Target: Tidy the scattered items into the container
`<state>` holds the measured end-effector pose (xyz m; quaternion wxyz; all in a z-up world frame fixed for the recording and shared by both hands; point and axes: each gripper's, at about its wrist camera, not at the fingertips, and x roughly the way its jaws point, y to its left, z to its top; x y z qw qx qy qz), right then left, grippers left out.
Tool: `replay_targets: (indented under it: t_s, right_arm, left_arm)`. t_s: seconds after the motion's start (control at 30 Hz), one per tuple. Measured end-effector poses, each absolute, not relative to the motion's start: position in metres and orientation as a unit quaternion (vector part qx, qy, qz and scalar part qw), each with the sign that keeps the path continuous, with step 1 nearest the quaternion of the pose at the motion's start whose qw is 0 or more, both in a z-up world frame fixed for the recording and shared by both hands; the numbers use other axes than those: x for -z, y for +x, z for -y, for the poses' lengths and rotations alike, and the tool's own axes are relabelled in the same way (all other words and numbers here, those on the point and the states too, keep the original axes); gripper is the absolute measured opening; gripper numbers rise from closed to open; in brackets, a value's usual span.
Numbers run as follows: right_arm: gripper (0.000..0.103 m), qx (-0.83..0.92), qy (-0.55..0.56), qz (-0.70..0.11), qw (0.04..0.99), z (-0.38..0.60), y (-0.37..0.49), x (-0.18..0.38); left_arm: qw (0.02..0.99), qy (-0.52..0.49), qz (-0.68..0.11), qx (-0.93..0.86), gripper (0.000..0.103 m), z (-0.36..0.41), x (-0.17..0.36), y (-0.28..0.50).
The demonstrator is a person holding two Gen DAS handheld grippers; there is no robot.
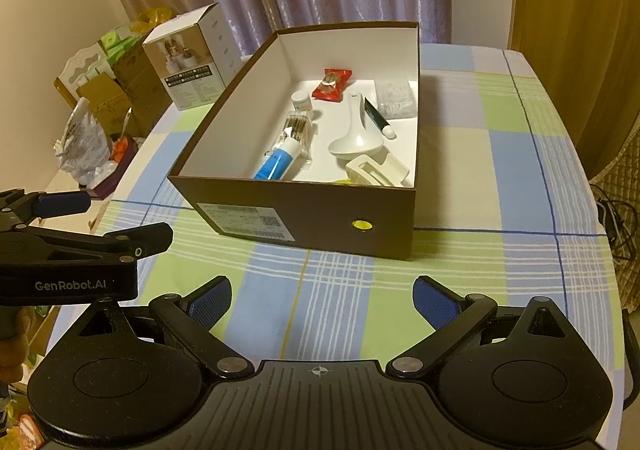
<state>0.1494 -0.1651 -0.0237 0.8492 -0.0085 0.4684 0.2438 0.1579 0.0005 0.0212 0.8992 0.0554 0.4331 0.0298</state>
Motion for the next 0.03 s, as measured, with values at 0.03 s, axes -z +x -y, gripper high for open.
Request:
replay_targets:
  t_s: [0.03]
  right_arm:
    - [0.102,-0.244,-0.009,-0.468,0.849,0.1651,0.1489,0.0236]
  left_arm:
    - [0.900,0.057,-0.432,-0.031,0.100,-0.0006,-0.0209,0.1589]
